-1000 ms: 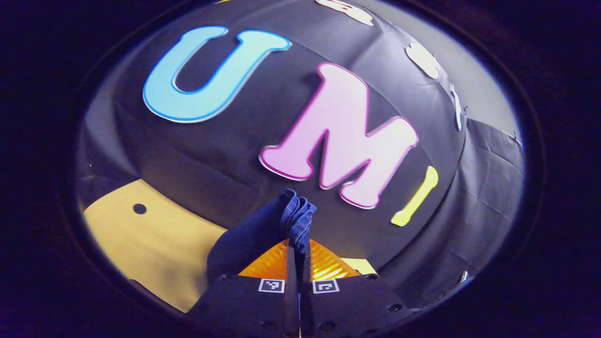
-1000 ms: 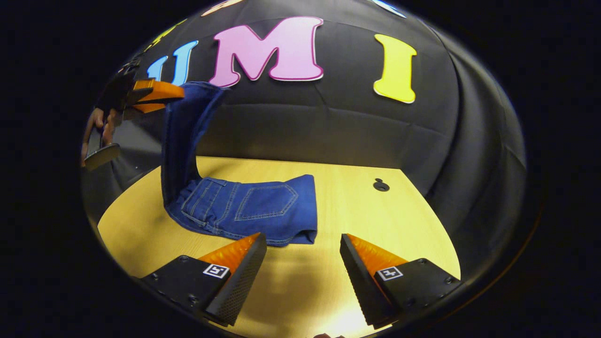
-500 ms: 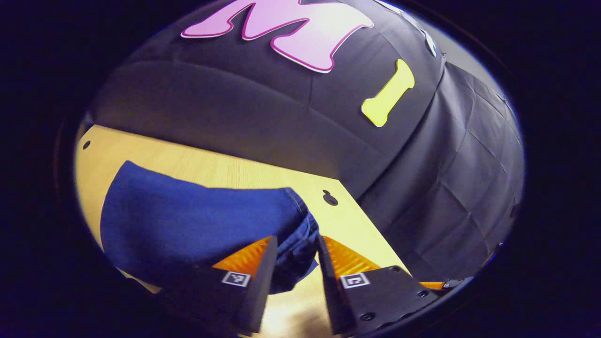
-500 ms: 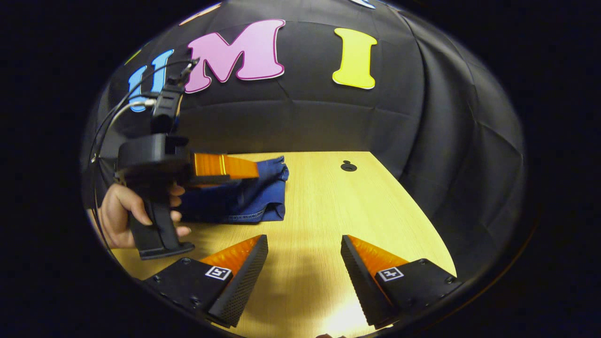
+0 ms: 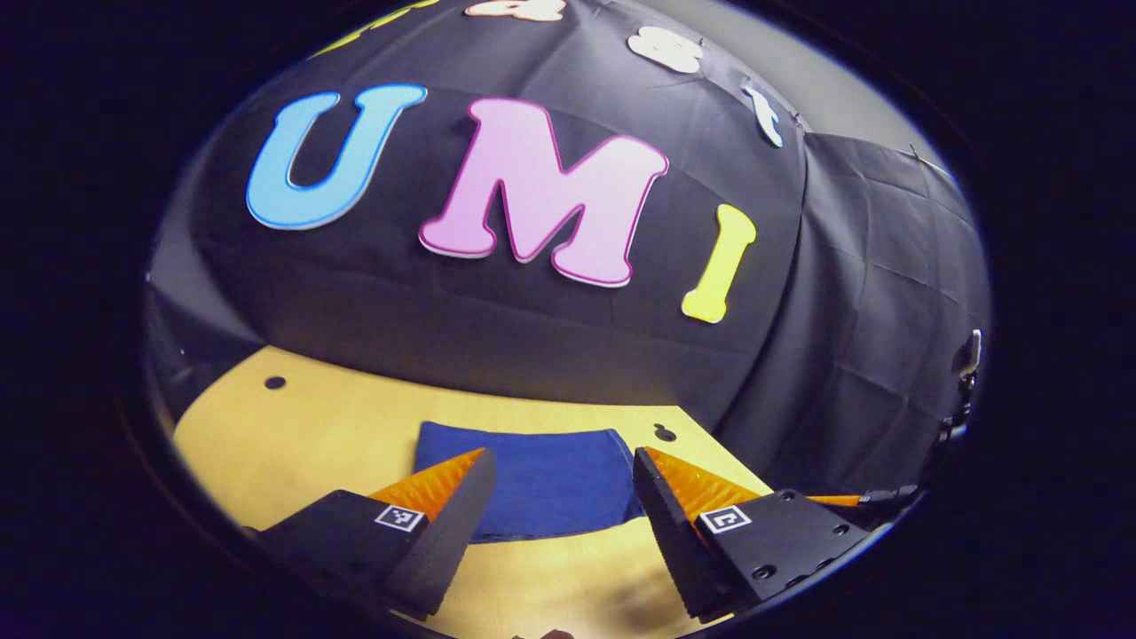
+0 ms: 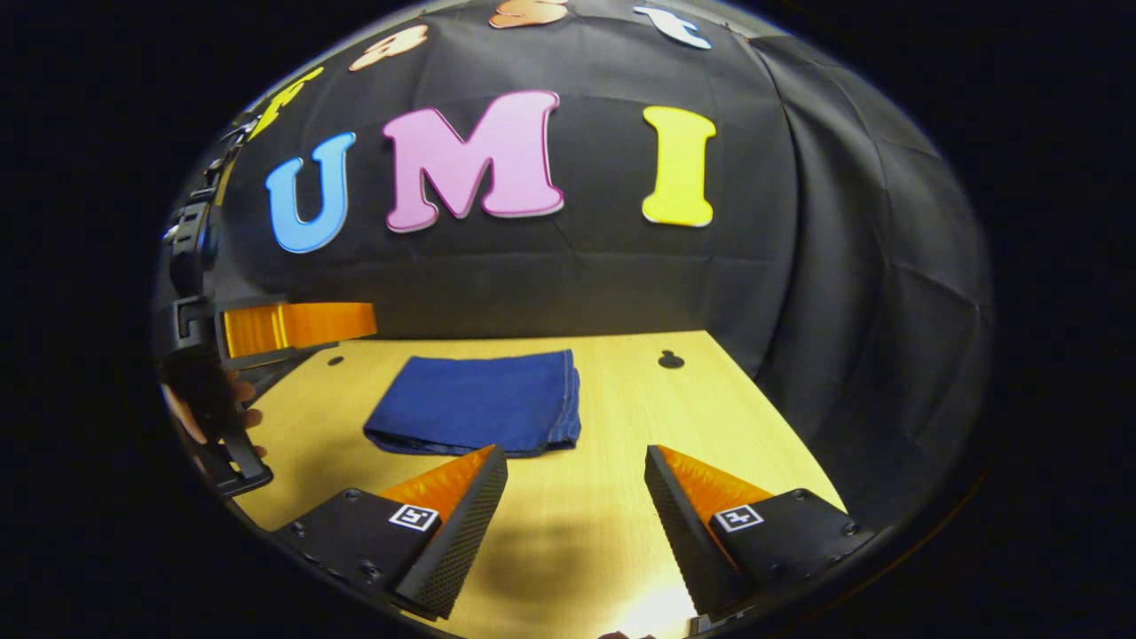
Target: Grasp the waist and the cuffs of the jeans and fold them to make the two legs overlap; first hold the waist and fold one-third of the jeans toward the cuffs, then hold the cuffs and fold the remaining one-third in the same direction to finish folding.
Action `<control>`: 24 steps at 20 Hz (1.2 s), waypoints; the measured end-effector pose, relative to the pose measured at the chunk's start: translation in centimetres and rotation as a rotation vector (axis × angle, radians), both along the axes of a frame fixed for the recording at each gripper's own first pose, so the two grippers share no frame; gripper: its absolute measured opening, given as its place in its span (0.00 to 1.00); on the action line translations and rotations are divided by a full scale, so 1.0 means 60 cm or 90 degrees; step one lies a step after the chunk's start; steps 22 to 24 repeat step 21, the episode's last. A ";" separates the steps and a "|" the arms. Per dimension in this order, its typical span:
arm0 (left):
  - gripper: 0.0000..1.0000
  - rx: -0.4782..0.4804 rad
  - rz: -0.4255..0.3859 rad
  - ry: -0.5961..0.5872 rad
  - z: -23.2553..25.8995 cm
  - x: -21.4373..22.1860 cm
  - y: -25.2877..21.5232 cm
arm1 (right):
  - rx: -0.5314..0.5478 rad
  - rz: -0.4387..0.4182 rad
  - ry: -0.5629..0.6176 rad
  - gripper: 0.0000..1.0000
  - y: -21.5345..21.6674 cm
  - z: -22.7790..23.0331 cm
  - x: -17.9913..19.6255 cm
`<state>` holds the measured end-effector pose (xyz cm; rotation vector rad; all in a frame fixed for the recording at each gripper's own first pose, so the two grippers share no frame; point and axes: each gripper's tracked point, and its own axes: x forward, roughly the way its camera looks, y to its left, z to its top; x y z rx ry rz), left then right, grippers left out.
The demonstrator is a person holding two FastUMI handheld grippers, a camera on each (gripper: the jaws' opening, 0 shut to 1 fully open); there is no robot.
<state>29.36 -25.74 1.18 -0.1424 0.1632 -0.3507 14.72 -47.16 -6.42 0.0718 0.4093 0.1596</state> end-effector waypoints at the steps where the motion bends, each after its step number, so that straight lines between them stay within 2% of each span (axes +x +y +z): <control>1: 0.96 0.008 0.025 -0.023 0.029 -0.024 0.034 | 0.001 0.009 -0.017 0.96 0.013 0.028 -0.009; 7: 0.96 -0.028 0.095 -0.109 0.160 -0.167 0.158 | 0.017 0.059 -0.158 0.96 0.092 0.241 -0.076; 10: 0.96 -0.014 0.125 -0.142 0.180 -0.238 0.213 | 0.032 0.058 -0.214 0.96 0.113 0.310 -0.127; 13: 0.96 0.000 0.135 -0.156 0.181 -0.305 0.252 | 0.022 0.060 -0.226 0.95 0.125 0.322 -0.189; 17: 0.96 0.023 0.135 -0.137 0.151 -0.355 0.275 | 0.015 0.063 -0.229 0.97 0.132 0.317 -0.259; 19: 0.97 0.021 0.125 -0.127 0.137 -0.365 0.279 | -0.004 0.059 -0.223 0.92 0.128 0.307 -0.271; 20: 0.96 0.017 0.127 -0.121 0.131 -0.367 0.284 | -0.003 0.061 -0.215 0.96 0.130 0.303 -0.273; 24: 0.96 0.012 0.130 -0.113 0.124 -0.369 0.290 | 0.006 0.060 -0.208 0.96 0.135 0.304 -0.275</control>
